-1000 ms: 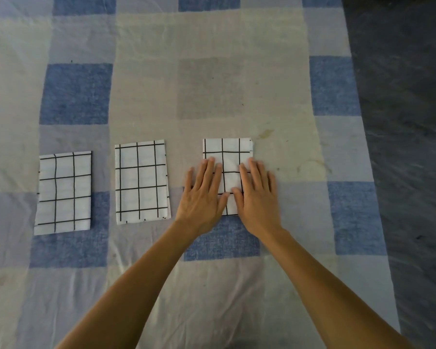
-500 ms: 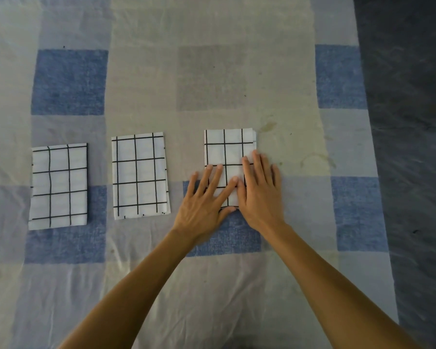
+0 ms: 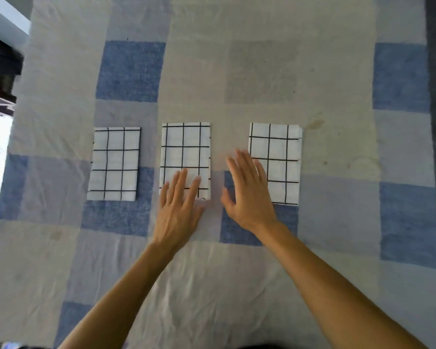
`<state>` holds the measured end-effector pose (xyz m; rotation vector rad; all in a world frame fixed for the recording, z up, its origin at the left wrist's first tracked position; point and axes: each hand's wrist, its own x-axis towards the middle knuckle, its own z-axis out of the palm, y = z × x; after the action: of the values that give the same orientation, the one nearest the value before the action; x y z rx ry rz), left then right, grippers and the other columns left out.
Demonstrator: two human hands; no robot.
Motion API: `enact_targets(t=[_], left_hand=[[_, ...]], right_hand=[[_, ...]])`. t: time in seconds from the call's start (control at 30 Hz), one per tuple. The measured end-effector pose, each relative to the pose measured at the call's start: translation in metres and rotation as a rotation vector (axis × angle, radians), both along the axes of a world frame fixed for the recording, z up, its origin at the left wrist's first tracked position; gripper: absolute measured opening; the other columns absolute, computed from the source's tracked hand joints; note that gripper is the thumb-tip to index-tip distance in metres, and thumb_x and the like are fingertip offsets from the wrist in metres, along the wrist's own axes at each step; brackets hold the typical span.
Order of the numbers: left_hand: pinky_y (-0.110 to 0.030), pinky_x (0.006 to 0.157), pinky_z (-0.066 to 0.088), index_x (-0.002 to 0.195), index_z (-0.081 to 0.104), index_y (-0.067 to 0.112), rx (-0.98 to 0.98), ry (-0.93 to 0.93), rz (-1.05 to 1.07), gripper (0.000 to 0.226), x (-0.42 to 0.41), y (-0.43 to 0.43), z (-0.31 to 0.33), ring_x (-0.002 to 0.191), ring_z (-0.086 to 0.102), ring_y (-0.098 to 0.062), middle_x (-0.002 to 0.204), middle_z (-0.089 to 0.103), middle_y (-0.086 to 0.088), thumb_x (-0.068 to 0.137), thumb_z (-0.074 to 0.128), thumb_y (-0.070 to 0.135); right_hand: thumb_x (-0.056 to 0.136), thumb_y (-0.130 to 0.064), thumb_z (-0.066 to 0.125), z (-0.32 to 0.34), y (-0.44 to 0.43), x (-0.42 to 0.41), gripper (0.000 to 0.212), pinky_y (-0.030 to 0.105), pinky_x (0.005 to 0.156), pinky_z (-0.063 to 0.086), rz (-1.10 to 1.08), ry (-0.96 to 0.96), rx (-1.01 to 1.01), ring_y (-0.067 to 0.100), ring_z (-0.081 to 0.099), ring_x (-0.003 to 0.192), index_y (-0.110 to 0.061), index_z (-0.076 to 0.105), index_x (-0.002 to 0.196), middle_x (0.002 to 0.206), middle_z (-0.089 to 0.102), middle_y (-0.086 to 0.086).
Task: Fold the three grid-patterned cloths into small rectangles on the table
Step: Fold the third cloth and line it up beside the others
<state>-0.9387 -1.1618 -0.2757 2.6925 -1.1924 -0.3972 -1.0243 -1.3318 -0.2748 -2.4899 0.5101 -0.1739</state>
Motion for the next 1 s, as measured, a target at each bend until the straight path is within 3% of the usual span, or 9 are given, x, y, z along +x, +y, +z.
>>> enact_targets(t=[0.17, 0.33, 0.43, 0.53, 0.63, 0.77, 0.83, 0.93, 1.0], left_hand=[[-0.055, 0.113, 0.017, 0.148, 0.018, 0.014, -0.01, -0.023, -0.011, 0.085, 0.031, 0.049, -0.001, 0.142, 0.007, -0.039, 0.154, 0.008, -0.024, 0.082, 0.071, 0.009], [-0.046, 0.11, 0.015, 0.146, 0.023, 0.011, 0.036, -0.014, 0.0, 0.077, 0.045, 0.058, -0.002, 0.138, 0.023, -0.04, 0.147, 0.026, -0.029, 0.085, 0.069, 0.012], [-0.047, 0.109, 0.013, 0.143, 0.032, 0.009, -0.021, 0.002, -0.038, 0.074, 0.049, 0.053, -0.005, 0.136, 0.027, -0.04, 0.143, 0.034, -0.029, 0.08, 0.069, -0.003], [-0.048, 0.108, 0.013, 0.141, 0.039, 0.008, -0.084, 0.0, -0.073, 0.076, 0.051, 0.051, -0.009, 0.137, 0.02, -0.035, 0.145, 0.032, -0.027, 0.074, 0.069, -0.013], [-0.046, 0.11, 0.014, 0.141, 0.038, 0.006, -0.131, 0.018, -0.103, 0.073, 0.053, 0.049, -0.011, 0.139, 0.019, -0.035, 0.147, 0.028, -0.026, 0.076, 0.063, -0.016], [-0.045, 0.112, 0.018, 0.139, 0.041, 0.006, -0.191, 0.058, -0.114, 0.065, 0.055, 0.045, -0.013, 0.139, 0.023, -0.037, 0.147, 0.03, -0.025, 0.08, 0.059, -0.015], [-0.046, 0.112, 0.023, 0.137, 0.045, 0.007, -0.227, 0.08, -0.093, 0.054, 0.054, 0.043, -0.012, 0.138, 0.025, -0.035, 0.146, 0.033, -0.023, 0.086, 0.059, -0.005], [-0.041, 0.114, 0.023, 0.134, 0.049, 0.009, -0.321, 0.159, 0.054, 0.04, 0.05, 0.041, -0.004, 0.139, 0.028, -0.028, 0.144, 0.039, -0.018, 0.095, 0.053, 0.017], [-0.04, 0.114, 0.02, 0.135, 0.046, 0.007, -0.342, 0.182, 0.138, 0.042, 0.046, 0.039, 0.0, 0.139, 0.027, -0.025, 0.145, 0.04, -0.015, 0.096, 0.052, 0.019]], right_hand=[[0.088, -0.035, 0.058, 0.0, 0.053, 0.021, 0.081, 0.046, 0.12, 0.003, 0.146, 0.211, 0.017, 0.029, 0.0, 0.148, -0.02, 0.011, 0.152, 0.16, 0.002, 0.013], [0.097, -0.038, 0.048, -0.001, 0.071, 0.026, 0.061, 0.048, 0.12, 0.003, 0.055, 0.28, -0.076, 0.031, -0.001, 0.148, -0.022, 0.023, 0.151, 0.16, 0.007, 0.014], [0.1, -0.032, 0.046, 0.001, 0.079, 0.034, 0.049, 0.048, 0.118, 0.021, 0.011, 0.239, -0.011, 0.03, 0.007, 0.148, -0.018, 0.037, 0.146, 0.159, 0.016, 0.014], [0.1, -0.028, 0.048, 0.0, 0.085, 0.036, 0.041, 0.048, 0.106, 0.04, -0.041, 0.205, -0.015, 0.03, 0.016, 0.146, -0.015, 0.048, 0.139, 0.155, 0.027, 0.015], [0.1, -0.031, 0.046, -0.002, 0.087, 0.035, 0.041, 0.045, 0.097, 0.047, -0.093, 0.205, -0.03, 0.028, 0.018, 0.146, -0.017, 0.049, 0.138, 0.155, 0.028, 0.015], [0.099, -0.029, 0.049, -0.004, 0.087, 0.031, 0.04, 0.044, 0.093, 0.05, -0.124, 0.177, -0.064, 0.03, 0.024, 0.144, -0.015, 0.051, 0.136, 0.153, 0.032, 0.016], [0.1, -0.028, 0.049, -0.006, 0.087, 0.029, 0.04, 0.044, 0.096, 0.048, -0.129, 0.174, -0.058, 0.029, 0.023, 0.144, -0.015, 0.051, 0.137, 0.153, 0.031, 0.015], [0.1, -0.027, 0.049, -0.005, 0.085, 0.03, 0.042, 0.044, 0.101, 0.044, -0.102, 0.168, -0.026, 0.029, 0.017, 0.146, -0.015, 0.046, 0.14, 0.155, 0.026, 0.015], [0.099, -0.027, 0.051, -0.004, 0.082, 0.031, 0.046, 0.043, 0.103, 0.042, -0.068, 0.161, -0.001, 0.028, 0.014, 0.147, -0.014, 0.044, 0.142, 0.156, 0.023, 0.015]])
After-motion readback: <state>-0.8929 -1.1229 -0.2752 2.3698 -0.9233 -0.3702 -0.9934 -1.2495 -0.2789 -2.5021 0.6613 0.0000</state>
